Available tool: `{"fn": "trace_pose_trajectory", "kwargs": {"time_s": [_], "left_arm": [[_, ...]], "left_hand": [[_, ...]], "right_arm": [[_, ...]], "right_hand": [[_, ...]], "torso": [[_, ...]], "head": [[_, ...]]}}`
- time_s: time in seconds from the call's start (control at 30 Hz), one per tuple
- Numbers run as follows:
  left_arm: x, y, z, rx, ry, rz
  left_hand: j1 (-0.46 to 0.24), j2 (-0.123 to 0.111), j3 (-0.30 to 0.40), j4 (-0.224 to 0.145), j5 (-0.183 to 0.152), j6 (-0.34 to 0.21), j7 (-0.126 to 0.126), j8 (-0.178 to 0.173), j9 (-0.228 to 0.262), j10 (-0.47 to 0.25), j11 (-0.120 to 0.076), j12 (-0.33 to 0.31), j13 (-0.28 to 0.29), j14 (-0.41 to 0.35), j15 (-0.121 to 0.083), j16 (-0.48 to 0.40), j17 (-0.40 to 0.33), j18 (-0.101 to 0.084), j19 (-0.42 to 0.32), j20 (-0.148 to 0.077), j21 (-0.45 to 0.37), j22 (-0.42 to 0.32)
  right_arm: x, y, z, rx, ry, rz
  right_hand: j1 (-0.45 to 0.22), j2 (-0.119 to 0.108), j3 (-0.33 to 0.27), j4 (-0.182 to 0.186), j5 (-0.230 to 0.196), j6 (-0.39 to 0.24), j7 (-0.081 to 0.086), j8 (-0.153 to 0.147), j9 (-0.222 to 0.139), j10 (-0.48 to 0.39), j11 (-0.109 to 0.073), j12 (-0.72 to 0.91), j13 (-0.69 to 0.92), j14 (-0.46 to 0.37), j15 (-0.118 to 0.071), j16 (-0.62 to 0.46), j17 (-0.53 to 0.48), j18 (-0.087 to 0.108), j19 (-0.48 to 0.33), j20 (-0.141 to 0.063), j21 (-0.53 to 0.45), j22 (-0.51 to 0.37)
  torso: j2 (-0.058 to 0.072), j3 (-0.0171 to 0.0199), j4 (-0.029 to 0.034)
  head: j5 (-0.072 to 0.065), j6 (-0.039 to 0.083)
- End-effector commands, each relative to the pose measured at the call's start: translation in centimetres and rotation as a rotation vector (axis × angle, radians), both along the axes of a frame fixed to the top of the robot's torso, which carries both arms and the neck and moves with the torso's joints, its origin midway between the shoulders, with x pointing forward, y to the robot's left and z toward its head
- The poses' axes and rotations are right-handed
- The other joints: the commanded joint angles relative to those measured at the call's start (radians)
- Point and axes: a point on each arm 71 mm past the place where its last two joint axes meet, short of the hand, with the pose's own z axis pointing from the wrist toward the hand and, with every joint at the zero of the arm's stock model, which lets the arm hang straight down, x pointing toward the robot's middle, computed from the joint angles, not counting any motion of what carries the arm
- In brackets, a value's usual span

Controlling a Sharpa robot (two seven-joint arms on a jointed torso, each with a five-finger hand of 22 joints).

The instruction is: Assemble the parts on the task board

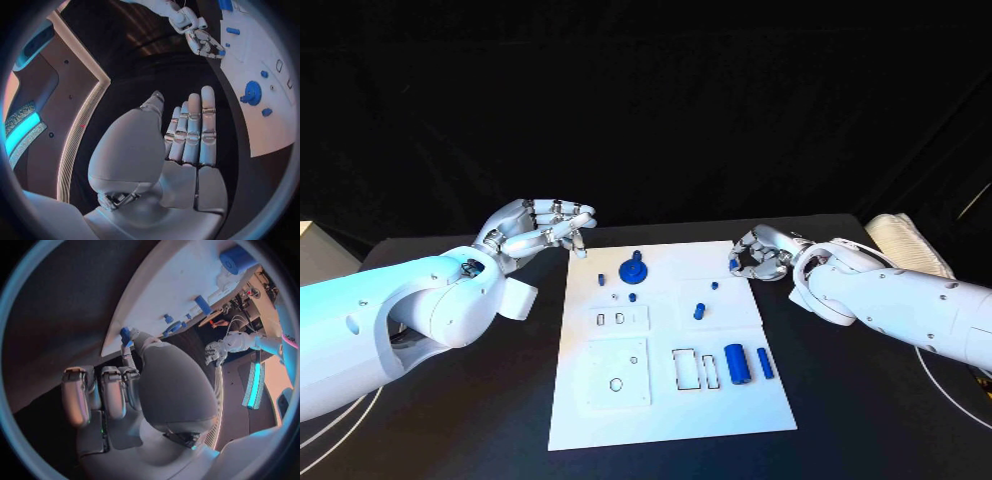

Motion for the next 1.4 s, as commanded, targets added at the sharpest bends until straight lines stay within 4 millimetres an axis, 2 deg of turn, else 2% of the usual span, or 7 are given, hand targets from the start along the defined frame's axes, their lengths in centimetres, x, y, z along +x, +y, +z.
{"fn": "trace_pose_trajectory", "kwargs": {"time_s": [0.03, 0.47, 0.77, 0.93, 1.13, 1.33, 1.4], "left_arm": [[-0.1, -0.2, 0.1, -0.008, -0.008, -0.020], [-0.1, -0.2, 0.1, -0.007, -0.008, -0.020], [-0.1, -0.2, 0.1, -0.007, -0.007, -0.019], [-0.1, -0.2, 0.1, -0.007, -0.007, -0.019], [-0.1, -0.2, 0.1, -0.006, -0.007, -0.018], [0.0, -0.1, 0.1, 0.002, -0.006, -0.012], [0.1, -0.1, 0.0, 0.014, -0.007, -0.008]], "left_hand": [[0.008, 0.006, 0.003, -0.001, -0.004, -0.001, 0.002, -0.004, 0.001, -0.003, 0.002, -0.001, 0.001, -0.001, 0.002, -0.007, -0.001, 0.005, -0.007, 0.000, 0.007, 0.001], [0.008, 0.006, 0.003, 0.000, -0.004, 0.000, 0.002, -0.004, 0.002, -0.002, 0.002, -0.001, 0.001, -0.001, 0.001, -0.008, -0.001, 0.005, -0.007, 0.000, 0.008, 0.001], [0.008, 0.006, 0.003, 0.000, -0.004, 0.000, 0.002, -0.004, 0.002, -0.002, 0.002, -0.001, 0.001, -0.001, 0.001, -0.008, -0.001, 0.005, -0.007, 0.000, 0.008, 0.001], [0.008, 0.006, 0.003, 0.000, -0.004, 0.000, 0.002, -0.004, 0.002, -0.002, 0.002, -0.001, 0.001, -0.001, 0.001, -0.008, -0.001, 0.005, -0.007, 0.000, 0.008, 0.001], [0.008, 0.006, 0.003, 0.000, -0.004, 0.000, 0.002, -0.004, 0.002, -0.002, 0.002, -0.001, 0.001, -0.001, 0.001, -0.008, -0.001, 0.005, -0.007, 0.000, 0.008, 0.001], [0.006, 0.007, 0.003, 0.001, -0.004, 0.002, 0.005, -0.002, 0.003, 0.002, 0.003, 0.002, 0.003, 0.002, 0.001, -0.010, 0.000, 0.005, -0.008, 0.000, 0.010, 0.002], [0.004, 0.008, 0.002, 0.002, -0.004, 0.005, 0.001, -0.001, 0.006, 0.047, -0.005, 0.030, 0.016, 0.012, -0.004, -0.008, 0.003, 0.006, -0.005, -0.003, 0.015, 0.004]], "right_arm": [[0.0, 0.1, -0.2, -0.014, 0.015, 0.014], [0.1, 0.2, -0.2, -0.013, 0.010, 0.013], [0.1, 0.2, -0.1, -0.012, 0.000, 0.007], [0.2, 0.2, 0.0, -0.008, -0.017, -0.001], [0.2, 0.3, 0.2, 0.000, -0.044, -0.013], [0.0, 1.0, 1.2, 0.021, -0.068, -0.027], [0.0, 1.4, 1.9, 0.030, -0.074, -0.028]], "right_hand": [[-0.013, -0.003, 0.006, 0.002, -0.005, 0.003, 0.001, 0.003, -0.001, 0.106, -0.006, 0.006, 0.263, 0.106, -0.006, 0.004, 0.263, -0.009, 0.079, -0.005, 0.003, 0.225], [-0.023, -0.005, 0.013, 0.001, -0.010, 0.004, 0.001, 0.002, -0.004, 0.106, -0.006, 0.006, 0.263, 0.106, -0.005, 0.004, 0.263, -0.009, 0.079, -0.005, 0.003, 0.226], [-0.044, 0.023, 0.066, -0.019, -0.021, 0.061, -0.023, 0.040, 0.005, 0.106, -0.026, 0.006, 0.263, 0.106, -0.022, 0.004, 0.263, -0.010, 0.082, -0.018, 0.009, 0.231], [-0.053, 0.033, 0.082, -0.029, -0.022, 0.073, -0.031, 0.054, 0.009, 0.106, -0.033, 0.006, 0.263, 0.106, -0.028, 0.004, 0.263, -0.011, 0.083, -0.024, 0.009, 0.231], [-0.053, 0.033, 0.084, -0.031, -0.022, 0.074, -0.032, 0.056, 0.010, 0.106, -0.034, 0.006, 0.263, 0.106, -0.028, 0.004, 0.263, -0.011, 0.083, -0.025, 0.010, 0.232], [-0.066, 0.030, 0.090, -0.036, -0.024, 0.061, -0.029, 0.054, 0.009, 0.106, -0.034, 0.006, 0.263, 0.106, -0.026, 0.004, 0.263, -0.013, 0.087, -0.025, 0.018, 0.239], [-0.068, 0.030, 0.092, -0.037, -0.024, 0.058, -0.028, 0.054, 0.008, 0.106, -0.033, 0.006, 0.263, 0.106, -0.025, 0.004, 0.263, -0.014, 0.089, -0.025, 0.021, 0.241]], "torso": [[0.000, 0.0002, -0.0006], [0.000, -0.0001, 0.0005], [0.000, -0.0001, -0.0001], [0.000, -0.0001, 0.0002], [0.000, -0.0001, 0.0003], [-0.003, -0.0003, -0.0028], [-0.004, -0.0010, -0.0032]], "head": [[0.000, 0.000], [-0.001, 0.001], [-0.001, -0.001], [0.000, -0.002], [0.002, -0.001], [0.003, -0.002], [0.003, -0.002]]}}
